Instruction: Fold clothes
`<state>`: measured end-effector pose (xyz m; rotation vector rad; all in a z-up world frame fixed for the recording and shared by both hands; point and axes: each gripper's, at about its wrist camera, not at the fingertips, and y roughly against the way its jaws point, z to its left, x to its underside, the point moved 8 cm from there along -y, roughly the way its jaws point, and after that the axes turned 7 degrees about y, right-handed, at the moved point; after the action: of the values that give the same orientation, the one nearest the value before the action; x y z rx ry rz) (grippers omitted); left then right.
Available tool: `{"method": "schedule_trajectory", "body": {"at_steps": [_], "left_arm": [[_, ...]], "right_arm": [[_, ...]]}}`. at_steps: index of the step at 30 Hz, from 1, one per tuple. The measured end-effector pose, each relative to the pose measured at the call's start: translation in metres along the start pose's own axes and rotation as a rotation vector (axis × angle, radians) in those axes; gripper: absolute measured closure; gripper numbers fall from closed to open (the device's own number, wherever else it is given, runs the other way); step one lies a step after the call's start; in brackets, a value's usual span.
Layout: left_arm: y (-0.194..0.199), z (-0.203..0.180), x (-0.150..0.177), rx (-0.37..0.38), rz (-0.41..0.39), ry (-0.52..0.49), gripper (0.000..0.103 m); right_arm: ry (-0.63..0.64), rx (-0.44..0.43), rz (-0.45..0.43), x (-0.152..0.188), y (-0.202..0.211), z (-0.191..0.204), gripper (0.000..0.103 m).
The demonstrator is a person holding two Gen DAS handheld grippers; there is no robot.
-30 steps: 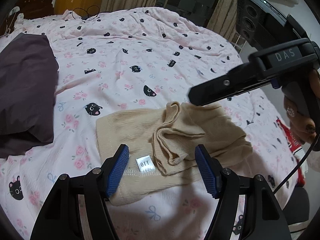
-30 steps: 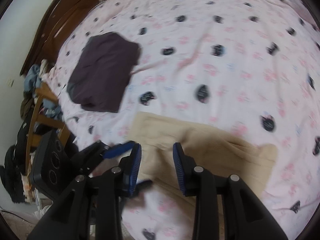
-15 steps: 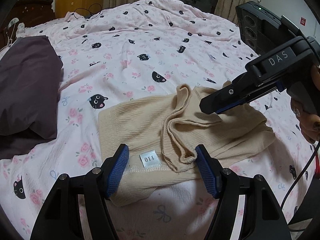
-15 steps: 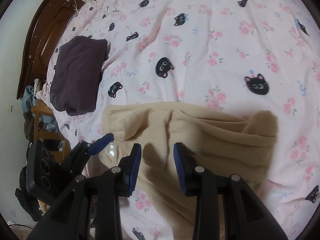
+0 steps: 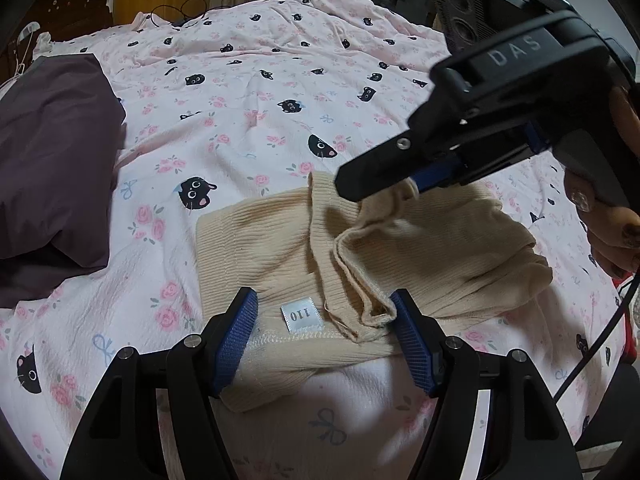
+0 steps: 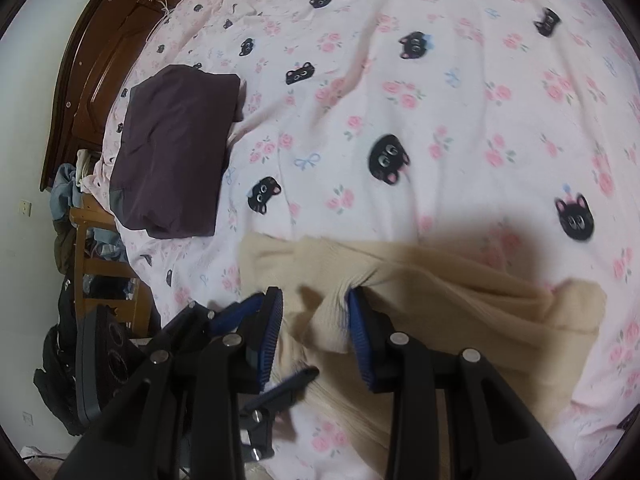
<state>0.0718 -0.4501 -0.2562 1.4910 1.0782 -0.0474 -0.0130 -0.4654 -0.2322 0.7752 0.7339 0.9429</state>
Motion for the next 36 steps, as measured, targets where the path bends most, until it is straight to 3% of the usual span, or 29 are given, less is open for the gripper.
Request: {"method": "schedule_trajectory", "body": {"at_steps": [15, 23, 27, 36], "left_arm": [[0.004, 0.001, 0.0, 0.02, -0.005, 0.011, 0.039], [0.029, 0.003, -0.009, 0.081, -0.08, 0.043, 0.039], [0.047, 0.008, -0.008, 0.1, -0.11, 0.056, 0.039], [0.054, 0.007, 0.006, 0.147, -0.037, 0.042, 0.039]], "right_arm": [[0.033, 0.012, 0.015, -0.011, -0.01, 0.011, 0.067], [0.048, -0.022, 0.003, 0.006, 0.001, 0.018, 0.067], [0.107, 0.021, -0.006, 0.02, 0.007, 0.023, 0.067], [0.313, 0.144, -0.018, 0.052, 0.013, 0.044, 0.067]]}}
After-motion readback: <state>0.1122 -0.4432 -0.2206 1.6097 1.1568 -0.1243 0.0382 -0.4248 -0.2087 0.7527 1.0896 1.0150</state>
